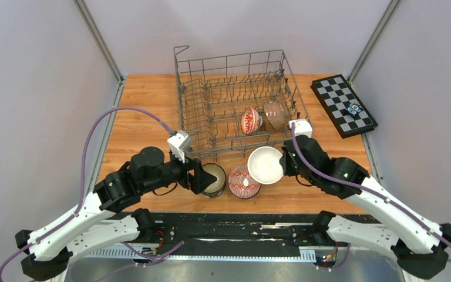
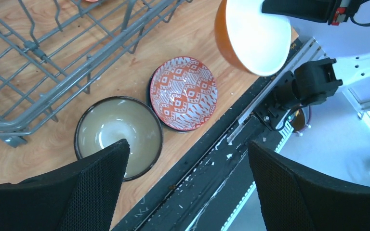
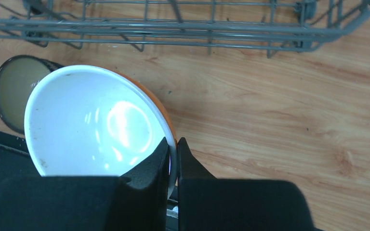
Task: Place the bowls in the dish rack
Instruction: Pick up the bowl from the center of the board.
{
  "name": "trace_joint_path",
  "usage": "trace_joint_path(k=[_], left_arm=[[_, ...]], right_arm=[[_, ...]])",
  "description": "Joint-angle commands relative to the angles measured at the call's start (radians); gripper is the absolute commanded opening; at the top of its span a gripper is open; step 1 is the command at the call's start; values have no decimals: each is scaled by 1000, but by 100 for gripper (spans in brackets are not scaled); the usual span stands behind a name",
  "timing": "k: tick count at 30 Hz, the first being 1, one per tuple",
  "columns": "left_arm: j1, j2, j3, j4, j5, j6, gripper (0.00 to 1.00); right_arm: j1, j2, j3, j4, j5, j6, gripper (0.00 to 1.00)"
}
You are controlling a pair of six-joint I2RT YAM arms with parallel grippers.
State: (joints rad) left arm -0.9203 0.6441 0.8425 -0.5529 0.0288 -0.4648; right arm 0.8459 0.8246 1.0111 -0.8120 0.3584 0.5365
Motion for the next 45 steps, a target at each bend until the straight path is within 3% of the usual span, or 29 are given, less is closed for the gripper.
trace_joint_path(k=[1, 10, 17, 32, 45], left_arm=[[-83, 35, 26, 32, -139, -55, 93], [-156, 90, 24, 27, -335, -143, 88], [-162, 88, -6, 72, -366, -185, 83], [-164, 101, -47, 83, -389, -210, 70], [-164, 126, -63, 123, -386, -212, 45]], right_arm=[[153, 80, 110, -43, 164, 14, 3], [353, 278, 247, -67, 308, 28, 3], [438, 389, 316, -70, 357, 46, 3], [504, 517, 456, -70, 384, 13, 3], [538, 542, 488, -67, 414, 5, 3]])
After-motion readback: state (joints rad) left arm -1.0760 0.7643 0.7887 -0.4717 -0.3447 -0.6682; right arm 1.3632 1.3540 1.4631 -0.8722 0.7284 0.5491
